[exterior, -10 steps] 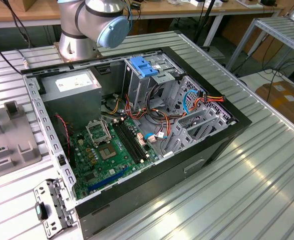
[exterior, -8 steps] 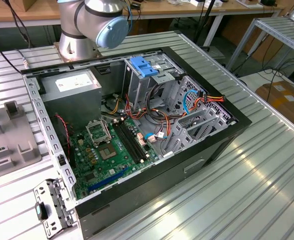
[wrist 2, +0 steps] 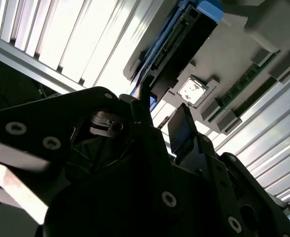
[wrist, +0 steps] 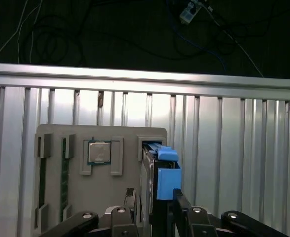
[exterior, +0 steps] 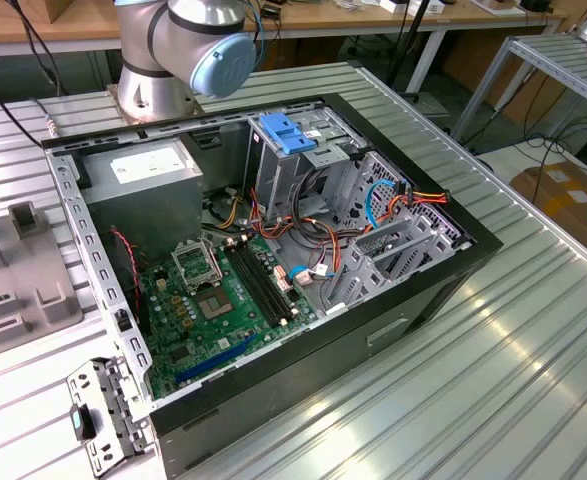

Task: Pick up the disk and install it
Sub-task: 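Pick up the disk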

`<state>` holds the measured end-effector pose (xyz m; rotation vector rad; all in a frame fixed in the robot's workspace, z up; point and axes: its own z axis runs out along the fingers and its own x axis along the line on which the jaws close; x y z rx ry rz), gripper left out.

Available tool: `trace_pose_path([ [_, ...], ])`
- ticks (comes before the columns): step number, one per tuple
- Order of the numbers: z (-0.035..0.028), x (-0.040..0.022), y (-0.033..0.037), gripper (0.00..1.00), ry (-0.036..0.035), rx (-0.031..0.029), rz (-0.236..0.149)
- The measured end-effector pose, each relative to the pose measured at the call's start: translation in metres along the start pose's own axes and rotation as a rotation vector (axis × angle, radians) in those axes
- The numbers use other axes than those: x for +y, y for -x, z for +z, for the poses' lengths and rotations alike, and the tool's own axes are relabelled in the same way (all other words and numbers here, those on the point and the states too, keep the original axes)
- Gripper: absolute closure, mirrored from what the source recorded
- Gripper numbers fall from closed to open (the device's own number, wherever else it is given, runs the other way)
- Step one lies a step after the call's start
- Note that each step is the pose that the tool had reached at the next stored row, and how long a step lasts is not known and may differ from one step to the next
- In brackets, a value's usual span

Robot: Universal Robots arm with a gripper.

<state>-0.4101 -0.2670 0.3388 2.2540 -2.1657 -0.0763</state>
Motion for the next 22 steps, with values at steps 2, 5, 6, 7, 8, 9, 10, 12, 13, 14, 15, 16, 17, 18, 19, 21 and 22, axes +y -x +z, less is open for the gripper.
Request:
trace_pose_path([
  [2, 0.0010, 0.0000, 0.0012, 0.57, -0.0001, -0.0003, 0.000],
  [5, 0.0023, -0.0003, 0.0067, 0.57, -0.0002, -0.0005, -0.001],
  [6, 0.0025, -0.0004, 0.0076, 0.57, -0.0001, -0.0006, -0.001],
  [7, 0.0029, -0.0004, 0.0085, 0.57, -0.0003, -0.0007, -0.001],
  [8, 0.0034, -0.0004, 0.0090, 0.57, -0.0004, -0.0008, -0.001],
  [9, 0.0039, -0.0005, 0.0093, 0.57, -0.0004, -0.0008, -0.001],
  [10, 0.0044, -0.0006, 0.0093, 0.57, -0.0002, -0.0008, -0.001],
  [12, 0.0060, -0.0006, 0.0093, 0.57, -0.0002, -0.0008, -0.002],
  [13, 0.0068, -0.0006, 0.0094, 0.57, -0.0001, -0.0007, -0.002],
  [14, 0.0076, -0.0007, 0.0093, 0.57, -0.0002, -0.0007, -0.002],
  [15, 0.0086, -0.0007, 0.0093, 0.57, -0.0002, -0.0007, -0.003],
  [16, 0.0094, -0.0008, 0.0093, 0.57, -0.0001, -0.0006, -0.005],
  [17, 0.0103, -0.0008, 0.0093, 0.57, 0.0000, -0.0004, -0.010],
  [18, 0.0108, -0.0009, 0.0092, 0.57, 0.0002, -0.0002, -0.014],
  [19, 0.0118, -0.0009, 0.0092, 0.57, 0.0004, 0.0002, -0.023],
  [21, 0.0143, -0.0010, 0.0091, 0.57, 0.0005, 0.0004, -0.028],
  [22, 0.0153, -0.0009, 0.0091, 0.57, 0.0005, 0.0005, -0.028],
])
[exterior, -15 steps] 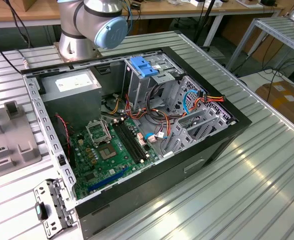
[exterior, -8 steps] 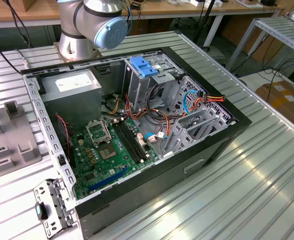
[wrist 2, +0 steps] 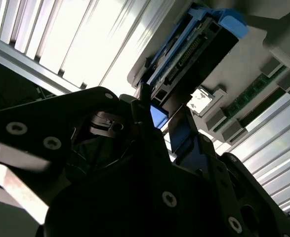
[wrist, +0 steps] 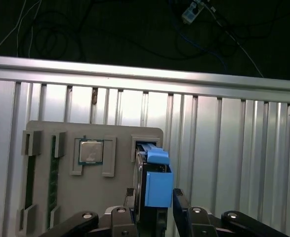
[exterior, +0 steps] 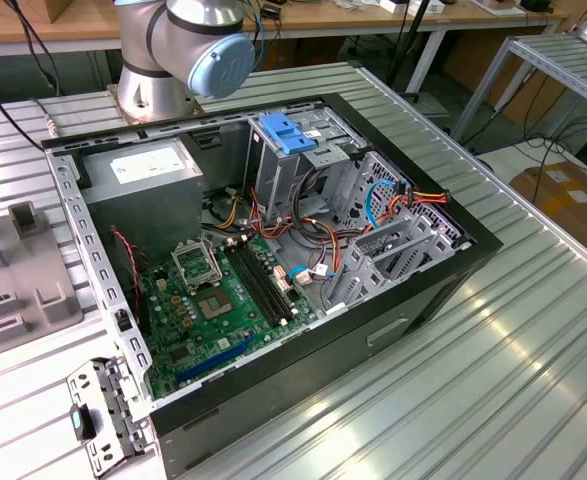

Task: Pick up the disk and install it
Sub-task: 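Pick up the disk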

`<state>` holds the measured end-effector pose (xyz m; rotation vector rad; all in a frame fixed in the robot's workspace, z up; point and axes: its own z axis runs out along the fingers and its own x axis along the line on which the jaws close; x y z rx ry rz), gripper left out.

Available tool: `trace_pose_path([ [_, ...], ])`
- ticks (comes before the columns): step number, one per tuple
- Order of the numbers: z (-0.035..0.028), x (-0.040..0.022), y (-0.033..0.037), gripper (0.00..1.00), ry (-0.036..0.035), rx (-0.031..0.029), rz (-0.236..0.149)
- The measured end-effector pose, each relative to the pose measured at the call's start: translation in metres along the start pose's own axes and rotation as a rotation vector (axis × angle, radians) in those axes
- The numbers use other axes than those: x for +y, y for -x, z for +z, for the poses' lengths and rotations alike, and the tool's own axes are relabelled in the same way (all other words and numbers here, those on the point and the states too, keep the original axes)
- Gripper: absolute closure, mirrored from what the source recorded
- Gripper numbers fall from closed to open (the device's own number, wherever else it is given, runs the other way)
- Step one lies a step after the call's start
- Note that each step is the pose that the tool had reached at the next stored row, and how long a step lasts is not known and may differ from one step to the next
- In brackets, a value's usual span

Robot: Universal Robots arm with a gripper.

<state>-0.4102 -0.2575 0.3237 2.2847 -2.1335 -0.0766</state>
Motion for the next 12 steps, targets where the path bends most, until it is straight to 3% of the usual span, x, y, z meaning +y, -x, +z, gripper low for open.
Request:
trace_pose_path([
  [12, 0.0177, -0.0007, -0.0004, 0.57, 0.0002, 0.0001, -0.002],
])
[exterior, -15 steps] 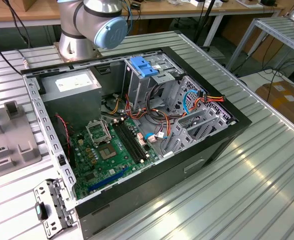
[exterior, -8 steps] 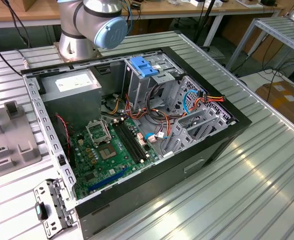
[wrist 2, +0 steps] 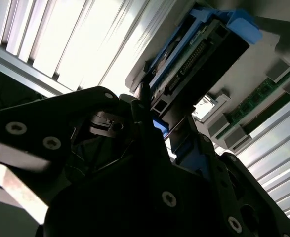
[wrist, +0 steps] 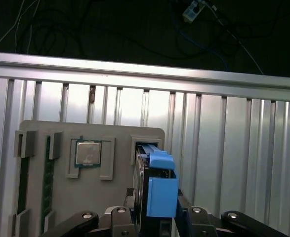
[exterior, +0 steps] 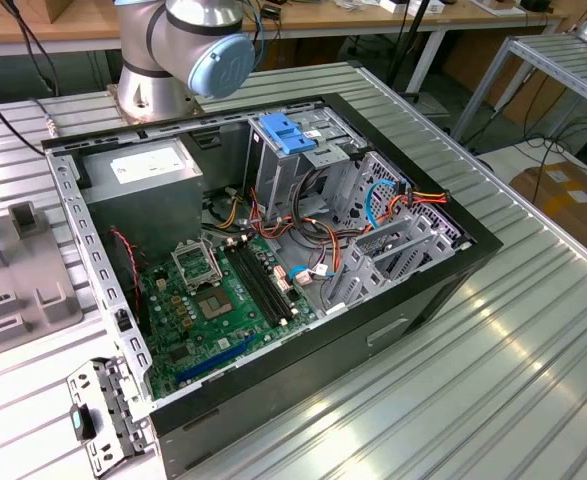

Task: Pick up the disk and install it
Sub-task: 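Pick up the disk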

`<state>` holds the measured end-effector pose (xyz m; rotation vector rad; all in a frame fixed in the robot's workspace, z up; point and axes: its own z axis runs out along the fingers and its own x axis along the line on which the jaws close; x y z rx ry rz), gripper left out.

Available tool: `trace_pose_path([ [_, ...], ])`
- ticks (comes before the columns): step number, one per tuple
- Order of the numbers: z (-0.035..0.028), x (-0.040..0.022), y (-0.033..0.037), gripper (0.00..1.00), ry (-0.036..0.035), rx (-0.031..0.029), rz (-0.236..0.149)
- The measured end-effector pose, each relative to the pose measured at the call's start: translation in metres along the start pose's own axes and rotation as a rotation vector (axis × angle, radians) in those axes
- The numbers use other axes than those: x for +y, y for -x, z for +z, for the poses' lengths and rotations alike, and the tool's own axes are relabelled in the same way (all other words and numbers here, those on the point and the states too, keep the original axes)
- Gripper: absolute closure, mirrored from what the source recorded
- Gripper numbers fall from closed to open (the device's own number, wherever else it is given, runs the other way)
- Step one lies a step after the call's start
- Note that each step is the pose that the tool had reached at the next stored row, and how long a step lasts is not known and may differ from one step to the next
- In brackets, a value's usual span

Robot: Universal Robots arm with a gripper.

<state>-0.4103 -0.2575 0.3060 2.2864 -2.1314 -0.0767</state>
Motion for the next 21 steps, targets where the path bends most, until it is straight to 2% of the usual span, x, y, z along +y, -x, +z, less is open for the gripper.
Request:
trace_pose_path([
  [4, 0.0084, 0.0007, -0.0001, 0.57, -0.0001, 0.0000, 0.000],
  [7, 0.0119, 0.0006, -0.0002, 0.57, -0.0002, 0.0000, 0.000],
  [14, 0.0155, 0.0005, -0.0003, 0.57, -0.0002, 0.0000, 0.000],
  [21, 0.0220, 0.0002, -0.0005, 0.57, 0.0000, 0.0000, 0.000],
])
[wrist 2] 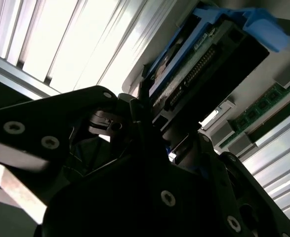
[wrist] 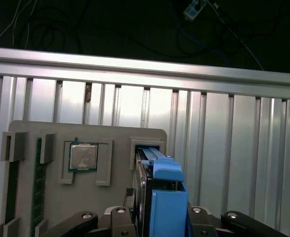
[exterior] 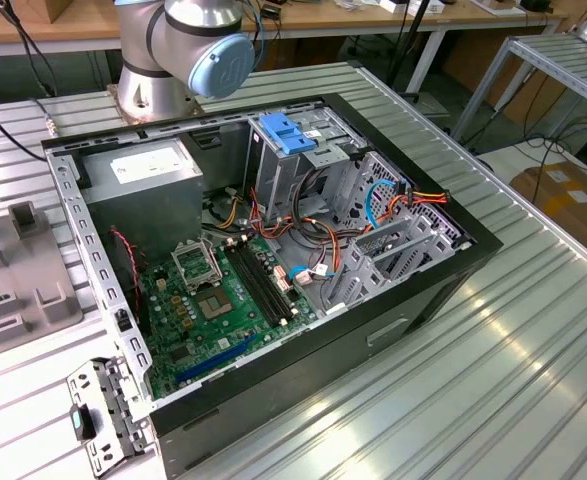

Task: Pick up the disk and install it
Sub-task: 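Pick up the disk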

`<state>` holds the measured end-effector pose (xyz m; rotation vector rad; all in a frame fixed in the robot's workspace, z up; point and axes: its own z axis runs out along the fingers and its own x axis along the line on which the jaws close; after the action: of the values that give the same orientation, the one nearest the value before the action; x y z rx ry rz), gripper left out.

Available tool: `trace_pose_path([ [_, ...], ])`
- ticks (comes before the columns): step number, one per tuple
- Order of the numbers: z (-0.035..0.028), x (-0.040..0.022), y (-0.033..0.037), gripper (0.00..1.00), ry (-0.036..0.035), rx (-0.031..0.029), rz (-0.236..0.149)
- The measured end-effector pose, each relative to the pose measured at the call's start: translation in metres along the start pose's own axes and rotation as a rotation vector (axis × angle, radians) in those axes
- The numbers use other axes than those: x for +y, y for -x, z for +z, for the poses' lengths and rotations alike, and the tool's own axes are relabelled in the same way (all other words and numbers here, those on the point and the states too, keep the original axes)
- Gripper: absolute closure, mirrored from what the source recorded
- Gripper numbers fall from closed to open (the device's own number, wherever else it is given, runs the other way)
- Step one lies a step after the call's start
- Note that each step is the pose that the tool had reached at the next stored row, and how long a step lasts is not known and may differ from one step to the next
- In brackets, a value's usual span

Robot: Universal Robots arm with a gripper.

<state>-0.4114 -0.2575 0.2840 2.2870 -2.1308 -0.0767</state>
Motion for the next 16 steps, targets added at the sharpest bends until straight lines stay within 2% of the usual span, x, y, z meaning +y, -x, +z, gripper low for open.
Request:
trace_pose_path([
  [6, 0.0006, 0.0000, 0.0000, 0.57, 0.0000, 0.0001, 0.000],
  [8, 0.0007, 0.0000, 0.0000, 0.63, 0.0001, 0.0000, 0.000],
  [16, 0.0016, -0.0001, 0.0000, 0.63, 0.0001, 0.0000, 0.000],
])
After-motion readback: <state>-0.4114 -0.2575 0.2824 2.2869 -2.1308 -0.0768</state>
